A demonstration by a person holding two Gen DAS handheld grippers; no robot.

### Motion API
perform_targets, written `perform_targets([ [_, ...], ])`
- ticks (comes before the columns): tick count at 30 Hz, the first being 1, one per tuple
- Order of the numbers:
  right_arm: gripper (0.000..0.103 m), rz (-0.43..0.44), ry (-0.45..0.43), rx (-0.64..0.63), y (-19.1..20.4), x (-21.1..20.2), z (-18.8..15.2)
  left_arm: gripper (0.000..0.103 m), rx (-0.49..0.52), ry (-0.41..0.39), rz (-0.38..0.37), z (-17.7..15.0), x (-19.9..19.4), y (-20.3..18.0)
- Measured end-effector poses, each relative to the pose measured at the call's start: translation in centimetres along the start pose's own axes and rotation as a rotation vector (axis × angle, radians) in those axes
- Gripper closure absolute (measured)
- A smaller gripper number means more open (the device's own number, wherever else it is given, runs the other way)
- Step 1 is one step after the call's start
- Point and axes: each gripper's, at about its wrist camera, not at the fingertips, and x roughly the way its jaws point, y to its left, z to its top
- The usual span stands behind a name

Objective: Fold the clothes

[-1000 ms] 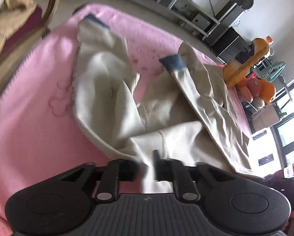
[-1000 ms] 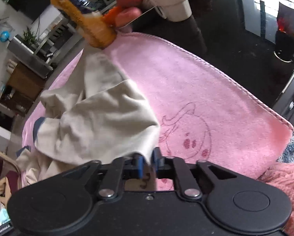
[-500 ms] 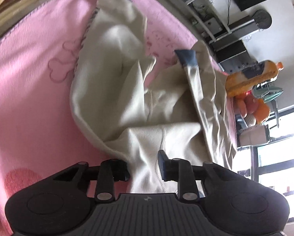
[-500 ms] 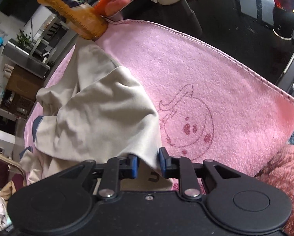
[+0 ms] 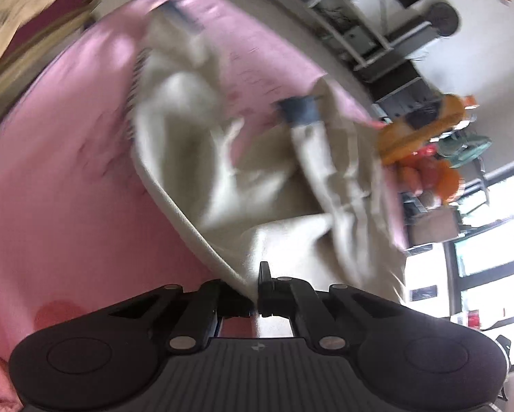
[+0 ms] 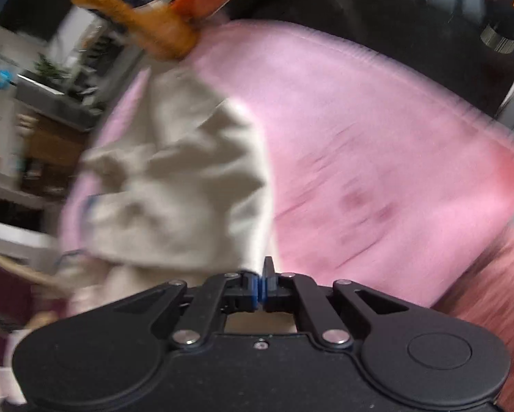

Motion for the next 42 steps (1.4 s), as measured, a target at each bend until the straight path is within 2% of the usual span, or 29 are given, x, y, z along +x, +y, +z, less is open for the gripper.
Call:
perform_targets([
  [2, 0.101, 0.117, 0.049, -0.002, 3.1, -0.6, 0.3, 0.103, 0.029, -0.033, -0.030, 1.9, -1.9, -2.7],
  [4, 0.101, 0.183, 0.017, -0.079, 8.1, -2.9, 0.9, 0.103, 0.065, -0.108, -0.080, 4.1, -5.3, -5.9],
  [7, 0.101, 0.339, -0.150, -0.131, 13.3, -10.6, 2.8, 0.103, 0.070, -0.297, -0.216, 7.0, -13.6, -9.4],
  [9, 0.101, 0.455, -0.286, -0.140, 15.6, -16.7, 4.0, 0.103, 0.067, -0.440, -0.313, 7.5, -19.9, -10.4],
  [10, 0.101, 0.507, -0.363, -0.124, 15.6, -19.9, 4.4, 0.103, 0.068, -0.511, -0.360, 7.2, -23.1, -10.7],
  [12, 0.101, 0.586, -0.480, -0.071, 14.6, -25.0, 4.2, 0.103, 0.087, -0.588, -0.434, 6.1, -27.7, -11.5],
  [13, 0.101, 0.616, -0.490, -0.053, 14.3, -26.5, 3.8, 0.103, 0.104, -0.614, -0.440, 5.3, -29.2, -12.2],
  [16, 0.101, 0.631, -0.472, -0.100, 15.1, -29.4, 1.8, 0.103, 0.149, -0.685, -0.469, 2.6, -33.3, -13.9],
  [18, 0.101, 0.721, -0.451, -0.110, 15.2, -31.4, 0.9, 0.103, 0.170, -0.741, -0.522, 0.7, -35.9, -14.1],
  [19, 0.101, 0.748, -0.480, -0.134, 15.2, -32.5, 0.1, 0.103, 0.180, -0.772, -0.537, -0.3, -37.0, -14.0],
  [21, 0.101, 0.767, -0.567, -0.204, 15.4, -34.6, -1.6, 0.103, 0.197, -0.834, -0.503, -1.8, -38.4, -13.9],
  [23, 0.101, 0.712, -0.575, -0.279, 16.3, -35.2, -2.3, 0.103, 0.207, -0.881, -0.470, -3.0, -39.7, -13.7],
  [26, 0.101, 0.719, -0.585, -0.334, 16.7, -36.3, -3.2, 0.103, 0.202, -0.835, -0.488, -3.0, -40.2, -12.8],
  [28, 0.101, 0.724, -0.592, -0.370, 16.9, -37.0, -3.7, 0.103, 0.223, -0.836, -0.478, -3.3, -40.6, -12.4],
  [32, 0.101, 0.724, -0.633, -0.451, 17.3, -38.4, -5.7, 0.103, 0.276, -0.776, -0.427, -3.5, -40.1, -11.5],
  [36, 0.101, 0.681, -0.647, -0.513, 17.8, -38.3, -6.4, 0.103, 0.323, -0.721, -0.341, -2.8, -38.5, -10.2],
  [39, 0.101, 0.606, -0.612, -0.515, 19.6, -35.8, -5.0, 0.102, 0.309, -0.645, -0.258, 0.2, -35.8, -9.6],
  [42, 0.101, 0.462, -0.519, -0.481, 22.6, -29.2, -0.3, 0.102, 0.265, -0.518, -0.108, 6.4, -29.6, -9.0],
])
